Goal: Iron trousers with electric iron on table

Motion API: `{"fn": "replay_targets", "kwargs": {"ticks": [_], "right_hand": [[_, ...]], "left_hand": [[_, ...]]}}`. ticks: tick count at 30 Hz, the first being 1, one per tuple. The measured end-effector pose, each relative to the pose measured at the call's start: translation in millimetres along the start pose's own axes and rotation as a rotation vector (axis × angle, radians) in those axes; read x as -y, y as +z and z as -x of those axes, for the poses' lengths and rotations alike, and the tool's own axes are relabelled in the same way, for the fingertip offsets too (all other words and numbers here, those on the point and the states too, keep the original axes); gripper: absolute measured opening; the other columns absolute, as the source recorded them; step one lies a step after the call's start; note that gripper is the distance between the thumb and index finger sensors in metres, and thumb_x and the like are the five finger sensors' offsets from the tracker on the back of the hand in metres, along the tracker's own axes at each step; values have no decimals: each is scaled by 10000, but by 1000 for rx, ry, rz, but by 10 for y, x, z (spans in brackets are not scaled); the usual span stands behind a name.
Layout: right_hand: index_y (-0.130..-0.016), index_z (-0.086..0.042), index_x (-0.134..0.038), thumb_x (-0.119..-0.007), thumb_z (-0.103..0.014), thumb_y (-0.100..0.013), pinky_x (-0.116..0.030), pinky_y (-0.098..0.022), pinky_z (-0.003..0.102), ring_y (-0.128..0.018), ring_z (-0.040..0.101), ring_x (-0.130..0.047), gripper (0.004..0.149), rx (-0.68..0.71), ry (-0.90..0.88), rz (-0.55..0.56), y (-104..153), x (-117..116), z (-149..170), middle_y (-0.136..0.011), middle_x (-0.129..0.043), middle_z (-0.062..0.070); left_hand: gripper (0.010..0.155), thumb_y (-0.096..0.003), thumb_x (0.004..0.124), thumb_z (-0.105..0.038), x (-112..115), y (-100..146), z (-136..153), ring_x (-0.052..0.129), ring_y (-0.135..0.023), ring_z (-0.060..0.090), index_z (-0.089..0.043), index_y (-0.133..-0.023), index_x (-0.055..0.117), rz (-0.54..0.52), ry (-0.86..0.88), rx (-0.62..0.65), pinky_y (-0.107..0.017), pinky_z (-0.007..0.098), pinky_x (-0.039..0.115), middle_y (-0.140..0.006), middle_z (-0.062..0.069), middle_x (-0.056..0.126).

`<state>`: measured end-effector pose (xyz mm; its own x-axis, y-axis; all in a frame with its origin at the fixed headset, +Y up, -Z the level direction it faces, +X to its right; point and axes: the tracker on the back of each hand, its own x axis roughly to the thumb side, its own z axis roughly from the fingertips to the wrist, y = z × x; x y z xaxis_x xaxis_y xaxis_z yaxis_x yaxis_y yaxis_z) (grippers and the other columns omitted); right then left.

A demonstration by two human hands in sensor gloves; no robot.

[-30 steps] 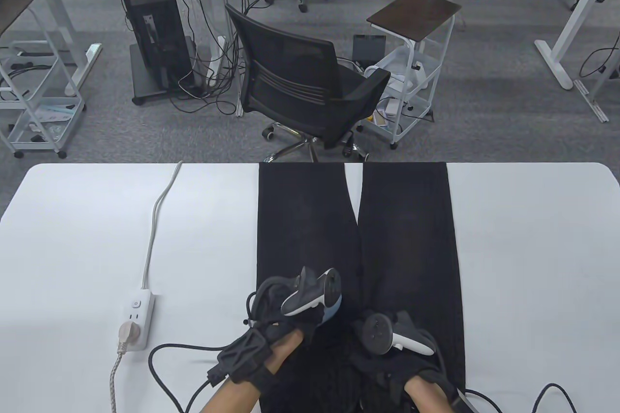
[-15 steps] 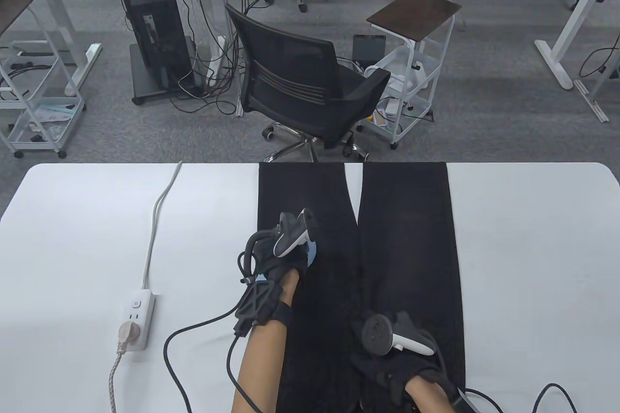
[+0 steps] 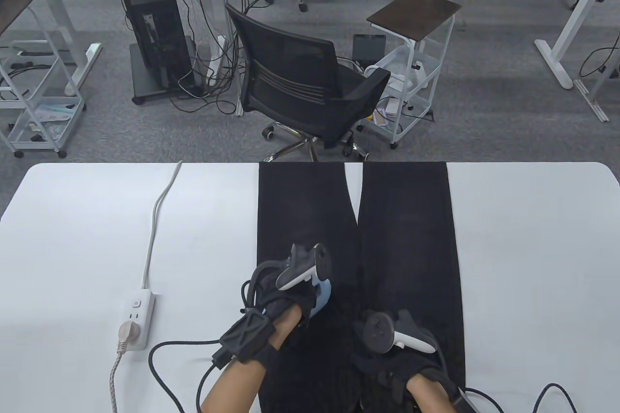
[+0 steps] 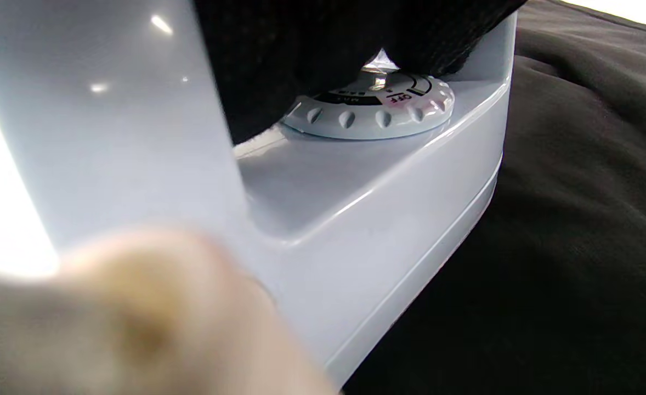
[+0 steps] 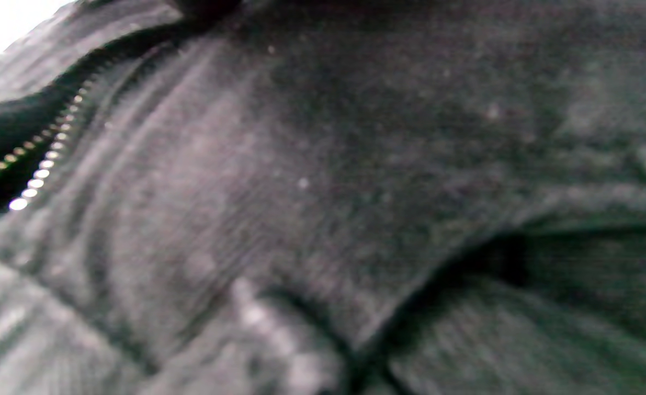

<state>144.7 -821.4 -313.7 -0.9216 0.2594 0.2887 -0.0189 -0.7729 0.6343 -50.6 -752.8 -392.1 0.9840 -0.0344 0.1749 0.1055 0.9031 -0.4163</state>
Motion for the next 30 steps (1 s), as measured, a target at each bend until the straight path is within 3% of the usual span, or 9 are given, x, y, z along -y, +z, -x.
{"fn": "replay_targets", "kwargs": {"ticks": [2, 5, 7, 12, 15, 20, 25, 30], "right_hand": [[-1138, -201, -47, -500, -522, -661, -166, -617, 795, -1006, 497, 56, 732, 5, 0, -1, 1, 0, 6, -1138, 128, 145], [-1138, -202, -54, -505, -519, -661, -167, -617, 793, -1007, 496, 52, 729, 13, -4, 2, 4, 2, 20, -1140, 122, 146], [-1140, -197, -61, -508, -515, -662, -171, -617, 794, -1009, 498, 45, 728, 19, -4, 11, 8, 2, 26, -1143, 112, 151], [-1132, -126, -68, -524, -501, -656, -240, -622, 799, -1021, 532, -46, 759, 42, 25, 82, 55, 15, 17, -1152, 51, 211], [-1124, -52, -133, -576, -425, -657, -366, -633, 787, -1031, 577, -257, 744, 59, 12, 186, 160, 109, 50, -1157, -87, 292], [-1128, -41, -228, -649, -326, -654, -411, -636, 783, -1036, 570, -357, 695, 42, 48, 272, 445, 327, 290, -1167, -226, 302], [-1138, -59, -231, -663, -302, -652, -406, -632, 797, -1041, 576, -348, 694, -52, 25, 303, 713, 445, 815, -1179, -234, 290], [-1139, -65, -238, -645, -238, -645, -405, -632, 801, -1041, 583, -336, 663, -191, -68, 281, 870, 331, 1477, -1182, -219, 284]], "left_hand": [[399, -615, 742, -438, 102, 261, -98, 1020, -388, 143, -116, -850, 717, -41, -82, 30, -490, 546, 871, -472, -42, 937], [397, -621, 745, -429, 261, 534, -144, 1016, -388, 155, -106, -850, 714, -54, -25, 86, -487, 553, 864, -472, -30, 936], [401, -621, 745, -434, 330, 697, -192, 1018, -387, 151, -108, -851, 716, -71, -88, 103, -487, 550, 866, -473, -35, 937], [418, -624, 745, -446, 379, 811, -204, 1017, -394, 149, -110, -871, 711, -73, -95, 118, -498, 542, 863, -485, -41, 936], [431, -618, 761, -450, 357, 807, -229, 1025, -389, 151, -105, -872, 722, -59, -94, 144, -493, 539, 868, -480, -40, 947], [449, -616, 779, -455, 85, 890, -446, 1029, -388, 158, -98, -883, 729, -63, -71, 216, -493, 537, 869, -484, -36, 956], [462, -615, 792, -461, -211, 937, -1050, 1032, -389, 162, -95, -890, 731, -132, -98, 337, -495, 538, 868, -488, -34, 961], [465, -613, 789, -466, -167, 820, -1794, 1032, -394, 161, -101, -894, 728, -139, -185, 429, -501, 538, 866, -493, -35, 961]]}}
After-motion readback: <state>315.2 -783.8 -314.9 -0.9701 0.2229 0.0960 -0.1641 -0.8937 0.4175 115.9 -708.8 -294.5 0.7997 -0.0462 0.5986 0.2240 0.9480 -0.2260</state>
